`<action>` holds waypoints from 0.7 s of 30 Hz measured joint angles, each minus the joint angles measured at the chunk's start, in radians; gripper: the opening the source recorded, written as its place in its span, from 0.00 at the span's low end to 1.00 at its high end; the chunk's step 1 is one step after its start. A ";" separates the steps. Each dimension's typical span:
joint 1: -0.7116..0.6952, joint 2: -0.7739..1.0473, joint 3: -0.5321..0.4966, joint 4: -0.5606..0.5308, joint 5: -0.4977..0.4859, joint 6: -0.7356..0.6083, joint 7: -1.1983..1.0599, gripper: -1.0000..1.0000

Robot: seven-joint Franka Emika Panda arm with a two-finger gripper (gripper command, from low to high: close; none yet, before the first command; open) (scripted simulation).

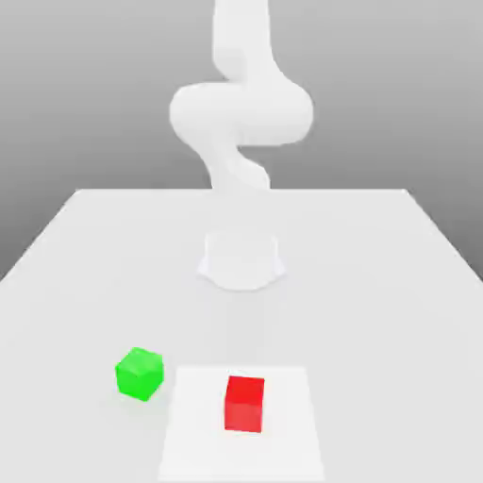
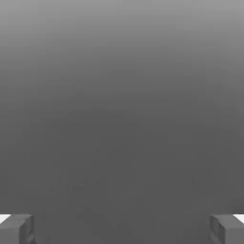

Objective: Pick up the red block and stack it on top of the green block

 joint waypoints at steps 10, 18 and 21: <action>-0.011 0.371 0.016 -0.184 -0.001 0.205 0.049 0.50; -0.012 0.661 0.021 -0.327 -0.003 0.365 0.090 0.50; -0.010 0.770 0.020 -0.365 -0.006 0.433 0.102 0.50</action>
